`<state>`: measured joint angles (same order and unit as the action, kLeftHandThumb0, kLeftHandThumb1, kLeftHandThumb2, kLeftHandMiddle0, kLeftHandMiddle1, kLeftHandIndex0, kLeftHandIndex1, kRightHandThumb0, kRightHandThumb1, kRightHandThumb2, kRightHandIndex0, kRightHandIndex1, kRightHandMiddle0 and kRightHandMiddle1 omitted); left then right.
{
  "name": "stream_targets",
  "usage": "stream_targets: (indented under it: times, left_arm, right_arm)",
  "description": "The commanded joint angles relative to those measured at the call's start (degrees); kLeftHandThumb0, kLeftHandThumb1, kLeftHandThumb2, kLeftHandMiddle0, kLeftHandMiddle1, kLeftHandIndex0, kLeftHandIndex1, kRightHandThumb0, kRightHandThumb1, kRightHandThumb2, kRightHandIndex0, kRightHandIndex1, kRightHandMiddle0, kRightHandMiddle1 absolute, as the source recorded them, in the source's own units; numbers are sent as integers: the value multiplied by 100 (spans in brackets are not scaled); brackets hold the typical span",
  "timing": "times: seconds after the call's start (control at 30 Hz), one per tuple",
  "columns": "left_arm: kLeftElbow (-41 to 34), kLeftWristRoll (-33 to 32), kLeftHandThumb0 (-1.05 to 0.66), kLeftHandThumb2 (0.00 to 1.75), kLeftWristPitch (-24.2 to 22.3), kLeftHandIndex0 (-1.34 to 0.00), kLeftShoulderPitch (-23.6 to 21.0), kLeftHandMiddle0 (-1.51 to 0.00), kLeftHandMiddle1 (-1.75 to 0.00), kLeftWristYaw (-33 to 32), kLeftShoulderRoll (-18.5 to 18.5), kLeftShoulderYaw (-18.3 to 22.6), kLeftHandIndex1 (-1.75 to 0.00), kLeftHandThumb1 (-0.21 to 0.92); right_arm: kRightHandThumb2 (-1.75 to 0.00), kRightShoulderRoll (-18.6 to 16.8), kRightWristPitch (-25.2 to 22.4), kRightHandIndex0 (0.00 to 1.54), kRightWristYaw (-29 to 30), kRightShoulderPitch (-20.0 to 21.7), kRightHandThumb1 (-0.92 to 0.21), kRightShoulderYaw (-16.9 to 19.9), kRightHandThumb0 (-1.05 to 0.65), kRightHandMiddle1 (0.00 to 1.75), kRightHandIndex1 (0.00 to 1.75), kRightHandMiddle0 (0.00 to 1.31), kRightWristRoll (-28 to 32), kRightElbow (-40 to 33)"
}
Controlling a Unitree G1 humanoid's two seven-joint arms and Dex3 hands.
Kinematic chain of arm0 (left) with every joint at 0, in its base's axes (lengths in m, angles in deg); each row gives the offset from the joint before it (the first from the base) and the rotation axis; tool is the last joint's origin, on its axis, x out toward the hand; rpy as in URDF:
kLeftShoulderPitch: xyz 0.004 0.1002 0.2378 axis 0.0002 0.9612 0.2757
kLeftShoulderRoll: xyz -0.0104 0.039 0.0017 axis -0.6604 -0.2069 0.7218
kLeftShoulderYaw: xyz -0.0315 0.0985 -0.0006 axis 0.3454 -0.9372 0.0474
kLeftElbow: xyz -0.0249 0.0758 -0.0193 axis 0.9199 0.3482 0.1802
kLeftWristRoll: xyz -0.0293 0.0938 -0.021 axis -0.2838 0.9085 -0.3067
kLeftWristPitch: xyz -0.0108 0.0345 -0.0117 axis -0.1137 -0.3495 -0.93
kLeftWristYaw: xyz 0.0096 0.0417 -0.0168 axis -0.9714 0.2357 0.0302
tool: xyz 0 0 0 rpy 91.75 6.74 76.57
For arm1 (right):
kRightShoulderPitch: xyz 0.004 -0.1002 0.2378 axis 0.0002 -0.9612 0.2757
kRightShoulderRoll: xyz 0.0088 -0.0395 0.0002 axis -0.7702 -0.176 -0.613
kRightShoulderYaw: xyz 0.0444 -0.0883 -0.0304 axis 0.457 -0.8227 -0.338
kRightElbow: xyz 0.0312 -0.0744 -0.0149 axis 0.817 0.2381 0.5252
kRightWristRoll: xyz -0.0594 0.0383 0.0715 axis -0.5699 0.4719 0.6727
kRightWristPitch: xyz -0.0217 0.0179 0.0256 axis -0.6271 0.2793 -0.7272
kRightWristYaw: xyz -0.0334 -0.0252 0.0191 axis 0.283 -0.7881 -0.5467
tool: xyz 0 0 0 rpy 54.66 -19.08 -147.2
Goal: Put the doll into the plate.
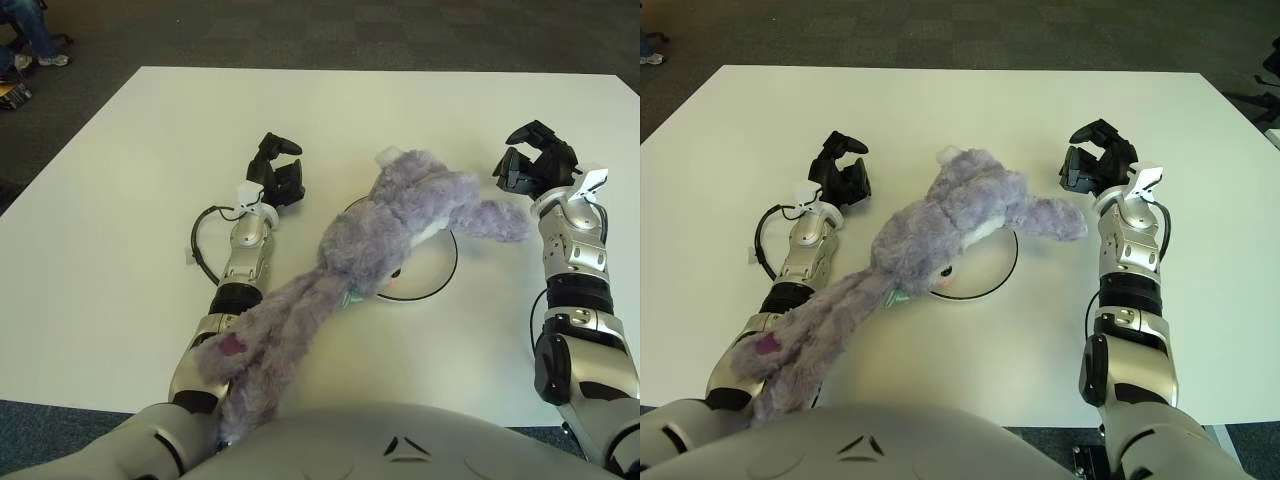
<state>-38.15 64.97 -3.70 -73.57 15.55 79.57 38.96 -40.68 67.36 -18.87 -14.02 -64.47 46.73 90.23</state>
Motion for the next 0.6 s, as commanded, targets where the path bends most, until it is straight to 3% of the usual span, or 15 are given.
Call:
stream_targets:
  times: [0.0, 0.37, 0.57]
  left_arm:
    - [227, -79, -41, 104, 53, -44, 244, -117, -175, 56, -29, 43, -175, 54]
    - [233, -106, -41, 104, 57, -44, 243, -116, -175, 133, -59, 86, -175, 54]
    - [228, -81, -41, 104, 24, -44, 237, -116, -175, 118, -74, 104, -175, 54]
  right_arm:
    - [-164, -92, 96, 86, -53, -108, -1, 6, -1, 164, 175, 65, 95, -4]
    - [-172, -272, 46, 89, -13, -305, 4, -62, -1, 173, 175, 65, 57, -159]
    - [-169, -359, -5, 86, 31, -341, 0, -66, 0, 174, 175, 61, 61, -155]
